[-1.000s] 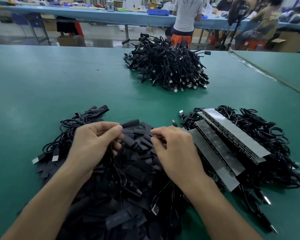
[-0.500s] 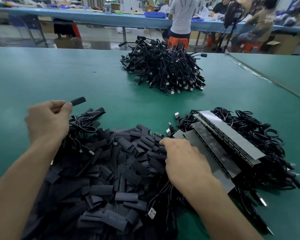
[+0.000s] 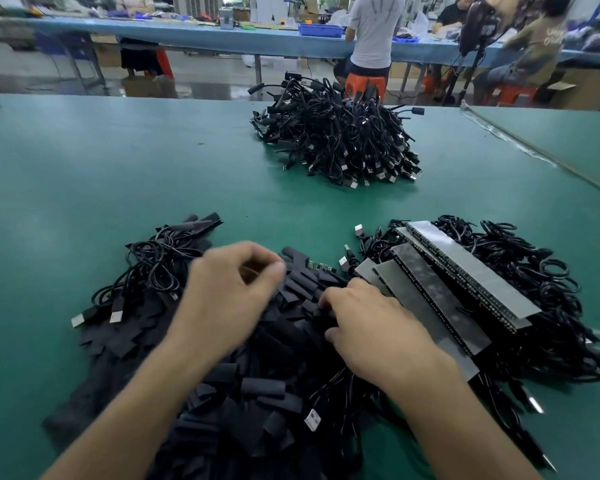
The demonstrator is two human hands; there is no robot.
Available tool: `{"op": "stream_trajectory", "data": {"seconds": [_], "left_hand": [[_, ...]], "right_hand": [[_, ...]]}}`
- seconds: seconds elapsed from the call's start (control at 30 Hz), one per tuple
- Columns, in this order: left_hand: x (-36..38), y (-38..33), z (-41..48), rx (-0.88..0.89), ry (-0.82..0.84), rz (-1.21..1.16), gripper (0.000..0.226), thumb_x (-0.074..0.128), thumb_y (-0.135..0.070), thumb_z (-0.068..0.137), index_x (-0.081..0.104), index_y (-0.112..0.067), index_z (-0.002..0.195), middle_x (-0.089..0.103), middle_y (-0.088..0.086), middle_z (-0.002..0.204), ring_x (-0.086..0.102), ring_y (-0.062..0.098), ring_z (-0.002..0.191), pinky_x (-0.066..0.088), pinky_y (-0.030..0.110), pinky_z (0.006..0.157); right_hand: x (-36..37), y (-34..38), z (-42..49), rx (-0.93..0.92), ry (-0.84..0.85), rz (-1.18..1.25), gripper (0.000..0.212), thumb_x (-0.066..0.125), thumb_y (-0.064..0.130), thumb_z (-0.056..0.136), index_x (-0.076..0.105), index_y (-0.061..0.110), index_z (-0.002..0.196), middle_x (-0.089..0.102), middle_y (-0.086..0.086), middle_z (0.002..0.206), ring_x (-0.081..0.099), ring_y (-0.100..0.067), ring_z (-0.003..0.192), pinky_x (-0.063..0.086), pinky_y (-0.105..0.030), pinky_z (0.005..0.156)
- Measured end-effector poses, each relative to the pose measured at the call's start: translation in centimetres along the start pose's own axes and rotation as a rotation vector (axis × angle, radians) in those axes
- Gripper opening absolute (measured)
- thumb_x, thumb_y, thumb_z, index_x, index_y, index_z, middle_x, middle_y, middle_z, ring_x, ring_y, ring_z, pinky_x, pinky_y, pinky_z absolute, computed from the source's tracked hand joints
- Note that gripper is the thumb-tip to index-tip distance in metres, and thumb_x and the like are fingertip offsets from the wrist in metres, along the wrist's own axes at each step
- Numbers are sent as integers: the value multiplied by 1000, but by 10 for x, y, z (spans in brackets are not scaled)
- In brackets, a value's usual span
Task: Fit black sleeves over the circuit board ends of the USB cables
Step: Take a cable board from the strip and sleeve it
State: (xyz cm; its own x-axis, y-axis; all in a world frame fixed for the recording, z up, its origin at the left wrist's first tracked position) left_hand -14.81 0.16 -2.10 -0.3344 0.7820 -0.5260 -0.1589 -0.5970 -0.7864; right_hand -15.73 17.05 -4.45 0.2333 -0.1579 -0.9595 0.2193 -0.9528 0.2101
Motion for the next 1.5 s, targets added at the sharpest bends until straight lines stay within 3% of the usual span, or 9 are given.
{"op": "stream_trajectory", "data": {"seconds": [0.07, 0.17, 0.33, 0.6, 0.73, 0.87, 1.07, 1.27, 1.5], "left_hand": [[21, -2, -14, -19, 103, -95, 10, 75, -18, 83, 74, -25, 76, 73, -15, 70, 68, 2, 65, 53, 17, 65], [43, 1, -29, -2, 193, -129, 10, 75, -15, 85, 75, -25, 84, 73, -13, 74, 67, 0, 66, 50, 15, 64], [47, 13, -32, 33, 141, -71, 13, 75, -13, 85, 75, -25, 86, 71, -15, 76, 65, 0, 69, 46, 9, 64], [48, 18, -33, 34, 154, -65, 13, 77, -16, 84, 74, -29, 83, 69, -15, 72, 64, 0, 64, 44, 9, 58], [50, 16, -35, 35, 198, -65, 15, 79, -26, 76, 73, -32, 89, 69, -17, 73, 64, 0, 65, 49, 17, 62], [52, 6, -40, 94, 270, -28, 33, 72, -40, 70, 65, -44, 102, 70, -21, 90, 67, -1, 83, 56, 33, 75], [54, 0, -41, 143, 302, 101, 45, 61, -64, 66, 60, -48, 109, 68, -23, 94, 64, -1, 90, 53, 35, 79], [53, 4, -40, 129, 243, 77, 32, 67, -50, 65, 70, -38, 95, 72, -17, 87, 67, 6, 82, 54, 38, 74], [54, 9, -38, 89, 238, 71, 27, 84, -38, 72, 74, -34, 96, 72, -18, 88, 67, 0, 82, 56, 35, 79]], "right_hand": [[-3, 1, -4, 5, 13, 16, 30, 54, 23, 96, 48, 32, 123, 42, 0, 120, 55, -34, 109, 39, -38, 78], [-10, 0, -10, 10, 11, 29, 39, 52, 16, 93, 44, 36, 126, 37, 0, 115, 56, -34, 105, 37, -38, 74], [-15, -1, -10, 28, -18, 57, 40, 47, 9, 90, 50, 33, 123, 40, 0, 114, 54, -32, 105, 38, -36, 76], [-19, -6, -2, 58, -115, 57, 26, 52, 11, 91, 62, 30, 107, 36, 2, 94, 42, -24, 81, 39, -31, 71], [-27, -8, -4, 35, -198, 184, 19, 57, 14, 89, 66, 30, 94, 49, 0, 99, 54, -24, 82, 49, -32, 75], [-34, -6, -4, -34, -247, 314, 13, 65, 17, 87, 68, 30, 87, 63, -2, 98, 63, -23, 89, 56, -41, 78], [-37, -3, -2, -68, -265, 463, 19, 67, 13, 87, 70, 31, 93, 65, -5, 101, 66, -30, 89, 57, -43, 80], [-26, 12, -10, -142, -55, 318, 45, 58, 3, 83, 65, 38, 111, 60, -4, 116, 62, -30, 99, 56, -43, 84], [-46, -20, -17, -9, -244, 378, 38, 49, -3, 83, 63, 33, 84, 62, -6, 105, 66, -24, 86, 57, -43, 82]]}}
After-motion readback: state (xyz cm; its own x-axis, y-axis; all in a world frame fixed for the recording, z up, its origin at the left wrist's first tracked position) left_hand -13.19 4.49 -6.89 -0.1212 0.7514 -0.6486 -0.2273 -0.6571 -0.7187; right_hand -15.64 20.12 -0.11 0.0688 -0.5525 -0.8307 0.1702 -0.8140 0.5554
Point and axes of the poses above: each hand's wrist, its own z-axis towards the middle knuckle, its own x-axis out of the palm, y = z × x, the point moved 6 cm from there along z, towards the middle knuckle
